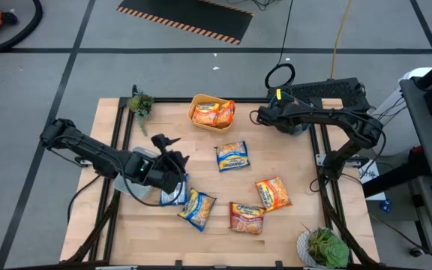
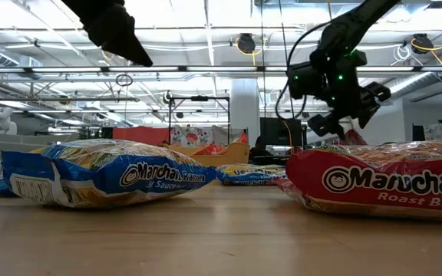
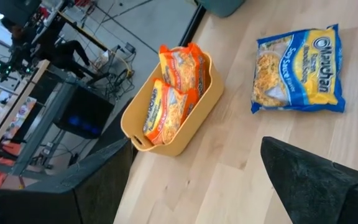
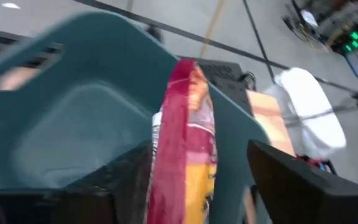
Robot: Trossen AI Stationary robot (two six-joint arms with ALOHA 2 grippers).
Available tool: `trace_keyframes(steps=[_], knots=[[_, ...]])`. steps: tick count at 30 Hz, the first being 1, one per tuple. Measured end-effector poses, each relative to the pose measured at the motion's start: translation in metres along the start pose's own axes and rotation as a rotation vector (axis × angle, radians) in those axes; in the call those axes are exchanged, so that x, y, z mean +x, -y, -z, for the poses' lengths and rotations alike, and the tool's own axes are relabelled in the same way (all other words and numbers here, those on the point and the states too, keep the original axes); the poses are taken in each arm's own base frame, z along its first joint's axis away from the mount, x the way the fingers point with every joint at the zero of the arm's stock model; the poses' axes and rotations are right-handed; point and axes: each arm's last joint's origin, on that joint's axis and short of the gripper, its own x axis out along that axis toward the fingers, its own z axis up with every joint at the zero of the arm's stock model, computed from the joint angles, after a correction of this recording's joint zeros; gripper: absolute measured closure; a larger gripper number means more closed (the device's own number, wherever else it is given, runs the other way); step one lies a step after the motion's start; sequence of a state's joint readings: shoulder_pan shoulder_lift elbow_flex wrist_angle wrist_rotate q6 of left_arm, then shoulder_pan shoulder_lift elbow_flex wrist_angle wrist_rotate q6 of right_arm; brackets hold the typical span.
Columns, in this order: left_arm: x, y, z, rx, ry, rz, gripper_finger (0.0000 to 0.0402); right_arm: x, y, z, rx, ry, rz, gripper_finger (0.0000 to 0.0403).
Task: Sort Maruchan noodles
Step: Put the top red bag into the blue bin, then put the orange bag into the yellow bin
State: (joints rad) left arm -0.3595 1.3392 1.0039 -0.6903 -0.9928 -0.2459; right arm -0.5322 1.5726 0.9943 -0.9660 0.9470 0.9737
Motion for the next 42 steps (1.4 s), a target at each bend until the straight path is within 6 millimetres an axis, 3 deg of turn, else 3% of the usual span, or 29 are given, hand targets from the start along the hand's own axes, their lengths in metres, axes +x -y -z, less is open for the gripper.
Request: trace_keyframes(steps=[5, 10, 18, 27, 33, 42], knots=[[0.000, 0.002, -0.003, -0.015, 0.012, 0.038, 0.0041, -0.013, -0.009, -0.002, -0.075, 0.069, -0.097, 0.0095], [0.000, 0.005, -0.003, 0.002, -0.001, 0.147, 0.0041, -0.045, -0.002, -0.005, -0.103, 0.135, -0.278, 0.0072], [-0.001, 0.008, -0.003, -0.025, -0.021, 0.242, 0.0041, -0.111, 0.022, 0.008, -0.221, 0.131, -0.835, 0.0076], [-0.003, 0.010, -0.002, -0.044, -0.042, 0.311, 0.0041, -0.186, 0.028, 0.077, -0.587, 0.215, -1.268, 0.0078], [-0.006, 0.013, -0.002, -0.050, -0.041, 0.327, 0.0041, -0.230, 0.026, 0.126, -0.732, 0.255, -1.536, 0.0078], [-0.008, 0.014, 0.000, -0.035, -0.049, 0.346, 0.0041, -0.261, -0.001, 0.201, -0.891, 0.262, -1.577, 0.0078]])
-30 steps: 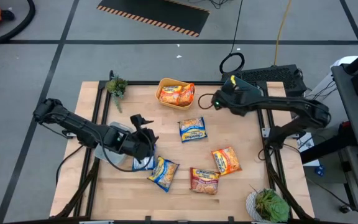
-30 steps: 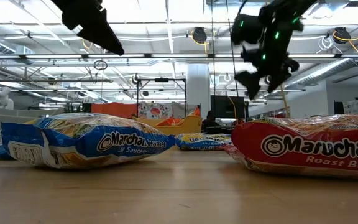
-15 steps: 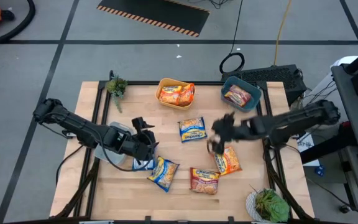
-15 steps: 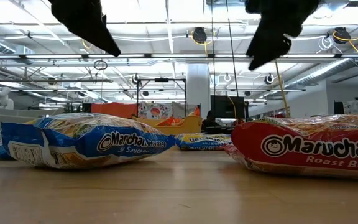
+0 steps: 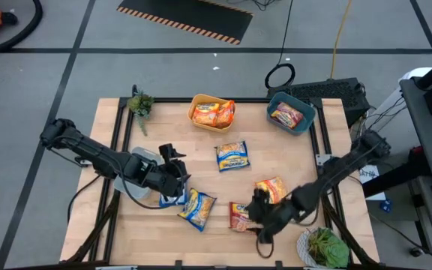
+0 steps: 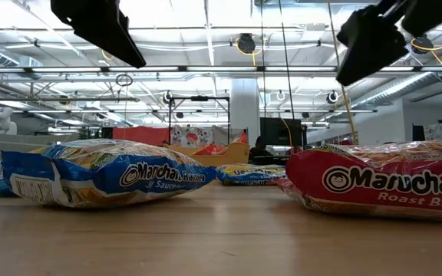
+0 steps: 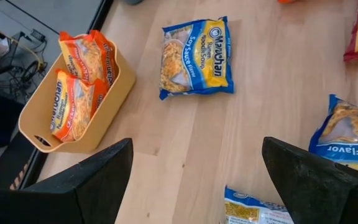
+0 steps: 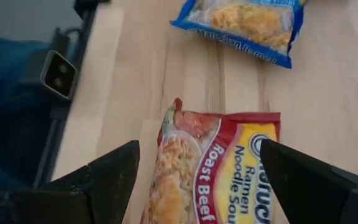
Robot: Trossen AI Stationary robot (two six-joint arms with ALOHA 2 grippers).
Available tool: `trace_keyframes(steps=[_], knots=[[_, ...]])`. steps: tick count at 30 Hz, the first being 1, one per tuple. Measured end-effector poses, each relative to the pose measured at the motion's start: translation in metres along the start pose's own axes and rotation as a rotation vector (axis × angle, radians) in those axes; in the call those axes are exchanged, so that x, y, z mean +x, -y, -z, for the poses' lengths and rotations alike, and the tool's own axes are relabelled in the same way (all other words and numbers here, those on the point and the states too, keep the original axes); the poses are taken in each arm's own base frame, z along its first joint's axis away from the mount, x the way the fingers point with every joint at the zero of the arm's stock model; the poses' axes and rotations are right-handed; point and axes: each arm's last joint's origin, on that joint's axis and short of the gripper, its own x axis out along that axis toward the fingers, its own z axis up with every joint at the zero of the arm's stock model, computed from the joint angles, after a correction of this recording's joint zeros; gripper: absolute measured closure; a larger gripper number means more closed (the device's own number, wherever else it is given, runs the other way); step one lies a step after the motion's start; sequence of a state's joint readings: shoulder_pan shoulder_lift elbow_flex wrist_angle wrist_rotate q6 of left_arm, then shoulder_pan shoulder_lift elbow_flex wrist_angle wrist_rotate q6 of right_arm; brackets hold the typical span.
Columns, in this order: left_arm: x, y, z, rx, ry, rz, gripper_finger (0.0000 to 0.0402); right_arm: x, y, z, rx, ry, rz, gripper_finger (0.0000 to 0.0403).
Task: Sort Maruchan noodles
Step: Put the orange bag into the yellow bin
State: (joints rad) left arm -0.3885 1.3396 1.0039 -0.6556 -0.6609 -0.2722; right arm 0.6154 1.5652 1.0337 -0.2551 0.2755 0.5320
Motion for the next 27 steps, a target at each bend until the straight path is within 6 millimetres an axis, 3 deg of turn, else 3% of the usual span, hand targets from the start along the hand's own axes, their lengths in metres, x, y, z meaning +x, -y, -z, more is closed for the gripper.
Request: trace_keyframes(steps=[7, 15, 22, 27], knots=[[0.000, 0.000, 0.000, 0.006, -0.002, 0.007, 0.0041, 0.028, -0.006, -0.004, 0.055, -0.041, 0.050, 0.0078], [0.000, 0.001, 0.000, 0.057, -0.011, 0.051, 0.0041, 0.034, 0.029, -0.008, 0.143, -0.099, 0.223, 0.0078], [0.000, 0.001, 0.000, 0.059, -0.014, 0.052, 0.0041, 0.027, 0.066, 0.008, 0.293, -0.325, 0.459, 0.0078], [0.000, 0.001, 0.001, 0.040, -0.015, 0.052, 0.0041, 0.020, 0.081, 0.013, 0.319, -0.394, 0.593, 0.0078]])
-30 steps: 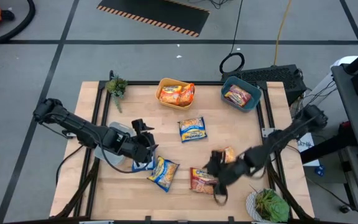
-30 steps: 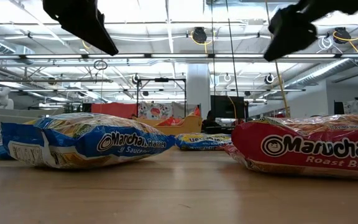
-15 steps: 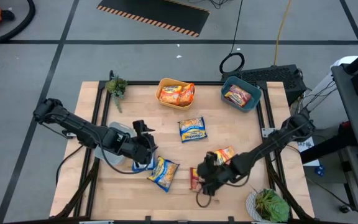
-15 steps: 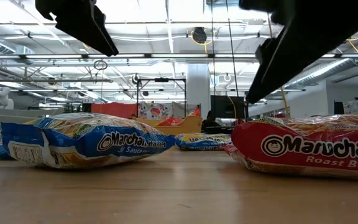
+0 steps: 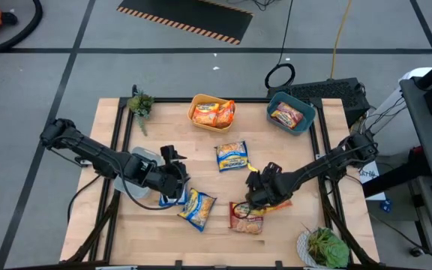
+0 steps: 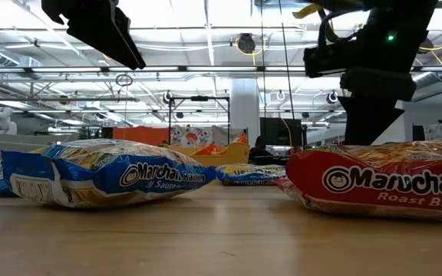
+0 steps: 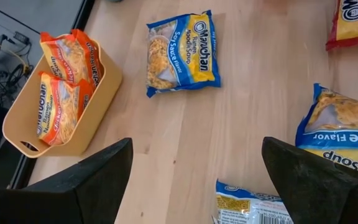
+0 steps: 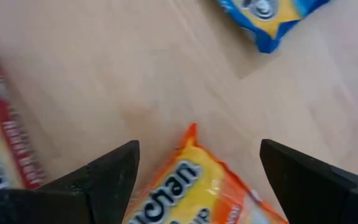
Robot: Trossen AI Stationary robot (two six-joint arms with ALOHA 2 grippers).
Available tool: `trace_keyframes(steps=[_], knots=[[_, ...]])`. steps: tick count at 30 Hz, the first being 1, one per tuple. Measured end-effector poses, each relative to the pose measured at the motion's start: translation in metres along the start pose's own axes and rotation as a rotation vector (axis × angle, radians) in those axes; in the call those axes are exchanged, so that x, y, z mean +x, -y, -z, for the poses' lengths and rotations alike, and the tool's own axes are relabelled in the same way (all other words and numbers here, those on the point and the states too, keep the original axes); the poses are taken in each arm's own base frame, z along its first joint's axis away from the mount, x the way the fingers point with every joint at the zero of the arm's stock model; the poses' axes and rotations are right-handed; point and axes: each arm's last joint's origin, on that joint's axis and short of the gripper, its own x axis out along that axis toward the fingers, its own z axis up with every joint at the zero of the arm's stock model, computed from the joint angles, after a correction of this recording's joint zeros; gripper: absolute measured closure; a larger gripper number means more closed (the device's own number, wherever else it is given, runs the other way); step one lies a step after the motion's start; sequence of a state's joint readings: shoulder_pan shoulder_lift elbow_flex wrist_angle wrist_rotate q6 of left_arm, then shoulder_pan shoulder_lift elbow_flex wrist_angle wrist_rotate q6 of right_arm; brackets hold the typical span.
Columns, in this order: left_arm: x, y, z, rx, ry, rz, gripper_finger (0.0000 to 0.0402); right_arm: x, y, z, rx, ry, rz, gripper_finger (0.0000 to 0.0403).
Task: Sort Maruchan noodles
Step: Put the orange bag into the yellow bin
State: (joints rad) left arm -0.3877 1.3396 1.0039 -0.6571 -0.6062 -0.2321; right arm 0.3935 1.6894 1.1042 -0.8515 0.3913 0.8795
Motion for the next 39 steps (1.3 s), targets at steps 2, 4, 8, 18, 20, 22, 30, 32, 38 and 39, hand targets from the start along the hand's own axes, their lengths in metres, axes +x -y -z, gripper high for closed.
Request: trace_keyframes(steps=[2, 4, 8, 18, 20, 22, 30, 32, 38, 39], knots=[[0.000, 0.000, 0.000, -0.011, 0.000, 0.000, 0.0041, 0.003, 0.003, -0.001, 0.011, -0.004, 0.006, 0.0078], [0.000, 0.000, 0.000, -0.016, -0.001, 0.002, 0.0041, 0.007, 0.006, -0.002, 0.024, -0.012, 0.016, 0.0078], [0.000, 0.000, 0.001, -0.030, -0.011, 0.013, 0.0041, 0.018, 0.015, 0.000, 0.085, -0.076, 0.005, 0.0080], [0.000, 0.000, 0.003, -0.031, -0.033, 0.007, 0.0041, 0.032, 0.025, 0.005, 0.127, -0.184, -0.020, 0.0179], [0.000, 0.000, 0.003, -0.031, -0.033, 0.007, 0.0041, 0.032, 0.025, 0.005, 0.128, -0.184, -0.021, 0.0219], [0.000, 0.000, 0.003, -0.031, -0.033, 0.007, 0.0041, 0.032, 0.025, 0.005, 0.127, -0.186, -0.021, 0.0265], [0.000, 0.000, 0.003, -0.038, -0.033, 0.007, 0.0041, 0.030, 0.024, 0.004, 0.125, -0.203, -0.045, 0.0393], [0.000, 0.000, 0.003, -0.038, -0.032, 0.007, 0.0041, 0.028, 0.022, 0.000, 0.118, -0.190, -0.055, 0.0395], [0.000, 0.000, -0.002, -0.065, 0.017, 0.006, 0.0041, 0.011, 0.014, -0.022, 0.043, -0.053, -0.081, 0.0402], [0.001, 0.000, -0.005, -0.081, 0.040, 0.006, 0.0041, 0.006, 0.012, -0.027, 0.024, -0.012, -0.087, 0.0402]])
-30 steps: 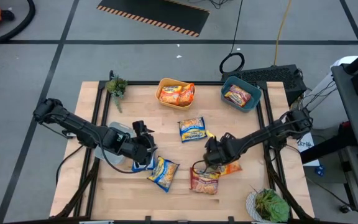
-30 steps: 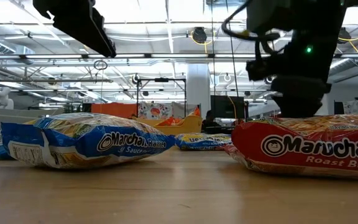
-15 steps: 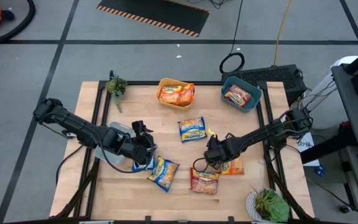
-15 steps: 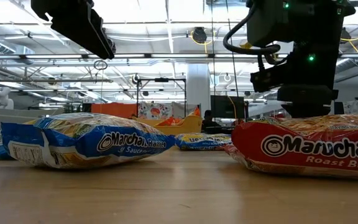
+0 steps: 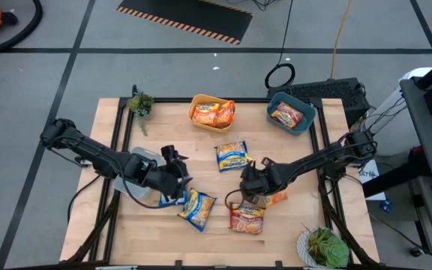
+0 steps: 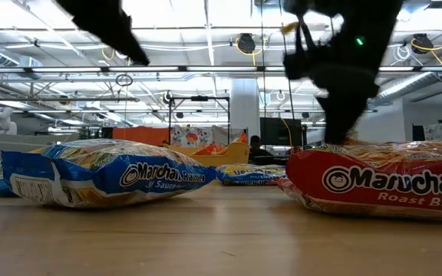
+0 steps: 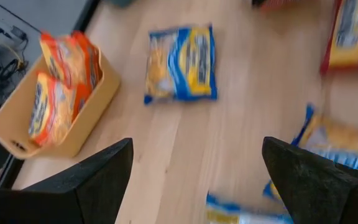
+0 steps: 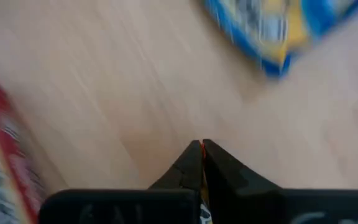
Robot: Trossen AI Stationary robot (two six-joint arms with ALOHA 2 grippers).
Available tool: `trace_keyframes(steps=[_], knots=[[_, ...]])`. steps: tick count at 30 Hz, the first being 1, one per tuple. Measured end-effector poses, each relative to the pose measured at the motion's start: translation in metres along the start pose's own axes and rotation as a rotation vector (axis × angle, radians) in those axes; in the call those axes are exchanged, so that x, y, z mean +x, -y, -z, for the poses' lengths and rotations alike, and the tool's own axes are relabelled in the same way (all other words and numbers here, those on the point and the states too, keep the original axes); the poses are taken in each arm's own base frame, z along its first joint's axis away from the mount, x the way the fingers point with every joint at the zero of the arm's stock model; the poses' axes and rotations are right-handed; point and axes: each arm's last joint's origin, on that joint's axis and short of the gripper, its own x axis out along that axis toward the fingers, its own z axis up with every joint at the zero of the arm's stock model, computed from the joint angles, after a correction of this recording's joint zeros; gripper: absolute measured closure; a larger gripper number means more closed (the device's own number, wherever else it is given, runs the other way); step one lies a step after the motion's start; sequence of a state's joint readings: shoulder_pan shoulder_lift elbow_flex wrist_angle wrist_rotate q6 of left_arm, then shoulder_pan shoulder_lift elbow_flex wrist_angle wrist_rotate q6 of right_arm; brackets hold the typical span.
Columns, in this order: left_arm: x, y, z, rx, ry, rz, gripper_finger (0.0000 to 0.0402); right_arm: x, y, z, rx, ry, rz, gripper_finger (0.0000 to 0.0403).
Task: Sort Maruchan noodles
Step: Put the orange bag into the yellow bin
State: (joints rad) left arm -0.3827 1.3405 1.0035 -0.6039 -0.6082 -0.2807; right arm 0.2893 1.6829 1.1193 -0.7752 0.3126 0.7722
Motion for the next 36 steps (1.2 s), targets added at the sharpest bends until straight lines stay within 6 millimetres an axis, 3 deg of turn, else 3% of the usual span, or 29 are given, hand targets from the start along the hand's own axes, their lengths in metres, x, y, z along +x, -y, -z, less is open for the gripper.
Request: trace_keyframes(steps=[5, 13, 17, 26, 31, 36], knots=[[0.008, 0.003, -0.013, -0.049, 0.104, -0.011, 0.0041, -0.030, 0.001, -0.020, -0.044, 0.242, 0.034, 0.0402], [0.026, 0.013, -0.031, -0.160, 0.263, -0.060, 0.0041, -0.090, 0.025, -0.036, 0.017, 0.672, 0.171, 0.0403], [0.037, 0.021, -0.041, -0.166, 0.353, -0.079, 0.0041, -0.113, 0.033, -0.041, 0.023, 0.801, 0.203, 0.0403], [0.037, 0.007, -0.067, -0.307, 0.577, -0.169, 0.0041, -0.128, 0.049, -0.059, 0.037, 0.912, 0.280, 0.0403], [0.057, 0.000, -0.068, -0.255, 0.563, -0.195, 0.0041, -0.131, 0.052, -0.068, 0.016, 0.949, 0.239, 0.0403], [0.073, 0.003, -0.071, -0.269, 0.617, -0.084, 0.0041, -0.130, 0.051, -0.070, -0.026, 0.942, 0.167, 0.0403]])
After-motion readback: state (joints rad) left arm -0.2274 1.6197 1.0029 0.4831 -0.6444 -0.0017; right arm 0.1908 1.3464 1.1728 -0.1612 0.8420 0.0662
